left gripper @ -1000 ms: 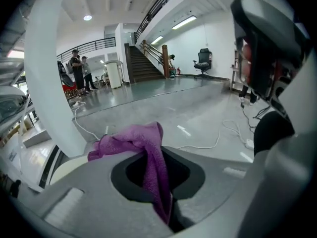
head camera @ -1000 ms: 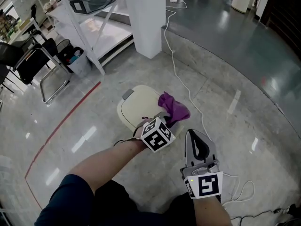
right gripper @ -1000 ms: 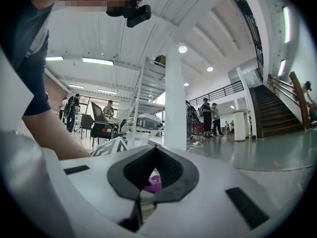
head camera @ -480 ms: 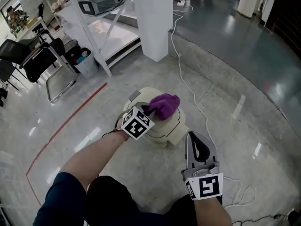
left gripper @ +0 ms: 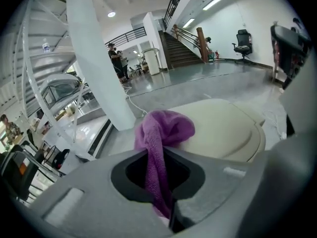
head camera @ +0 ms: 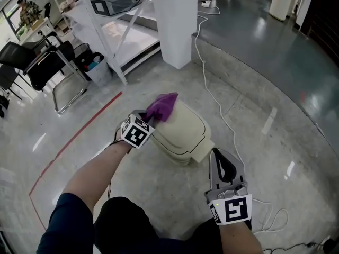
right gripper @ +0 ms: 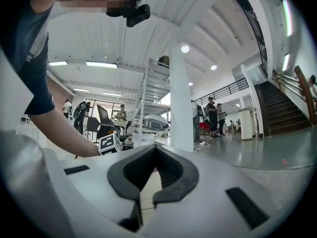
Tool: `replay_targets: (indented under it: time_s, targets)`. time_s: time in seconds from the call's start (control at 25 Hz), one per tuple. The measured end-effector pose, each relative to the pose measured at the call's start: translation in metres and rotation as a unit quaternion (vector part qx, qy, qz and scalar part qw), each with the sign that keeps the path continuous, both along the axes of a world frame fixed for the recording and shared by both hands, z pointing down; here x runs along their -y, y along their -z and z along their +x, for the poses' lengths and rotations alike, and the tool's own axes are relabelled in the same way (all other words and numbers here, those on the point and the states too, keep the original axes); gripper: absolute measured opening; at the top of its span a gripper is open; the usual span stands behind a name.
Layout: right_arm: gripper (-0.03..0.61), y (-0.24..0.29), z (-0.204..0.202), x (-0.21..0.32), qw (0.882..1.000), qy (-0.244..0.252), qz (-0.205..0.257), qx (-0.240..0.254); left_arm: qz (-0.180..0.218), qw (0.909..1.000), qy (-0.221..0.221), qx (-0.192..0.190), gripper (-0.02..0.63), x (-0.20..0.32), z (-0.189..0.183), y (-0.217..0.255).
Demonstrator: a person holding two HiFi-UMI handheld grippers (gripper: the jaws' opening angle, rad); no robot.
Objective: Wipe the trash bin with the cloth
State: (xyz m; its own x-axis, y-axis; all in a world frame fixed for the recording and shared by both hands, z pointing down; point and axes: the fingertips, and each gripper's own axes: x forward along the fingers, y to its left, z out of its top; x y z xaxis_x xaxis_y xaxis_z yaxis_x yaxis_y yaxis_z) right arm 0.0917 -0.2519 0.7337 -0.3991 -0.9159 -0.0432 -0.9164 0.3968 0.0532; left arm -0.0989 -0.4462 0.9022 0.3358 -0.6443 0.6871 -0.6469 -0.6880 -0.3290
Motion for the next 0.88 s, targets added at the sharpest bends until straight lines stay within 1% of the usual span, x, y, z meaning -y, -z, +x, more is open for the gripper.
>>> replay_targets:
  time_s: [0.08,0.2,0.44,0.64,0.88]
  targets:
    - [0.006,-0.001,-0.002,0.001,1.0,0.002,0.0,0.0,0.001,0.9999,-0.011,-0.008,0.023,-0.014,0.007,-0.001]
    - [0.006,0.0,-0.005,0.003,1.0,0.004,0.001,0.0,-0.001,0.9991,-0.027,-0.032,0.023,-0.038,0.024,0.0]
    - [0.006,0.001,-0.004,0.003,1.0,0.005,0.002,0.004,-0.01,0.9943,-0.075,-0.076,0.023,-0.094,0.07,0.0]
    - [0.006,0.0,-0.005,0.003,1.0,0.006,0.002,0.005,-0.037,0.9868,-0.112,-0.111,0.023,-0.14,0.104,-0.004]
    - [0.006,0.0,-0.002,0.005,1.0,0.004,0.001,0.008,-0.071,0.9776,-0.147,-0.133,0.023,-0.184,0.13,-0.012]
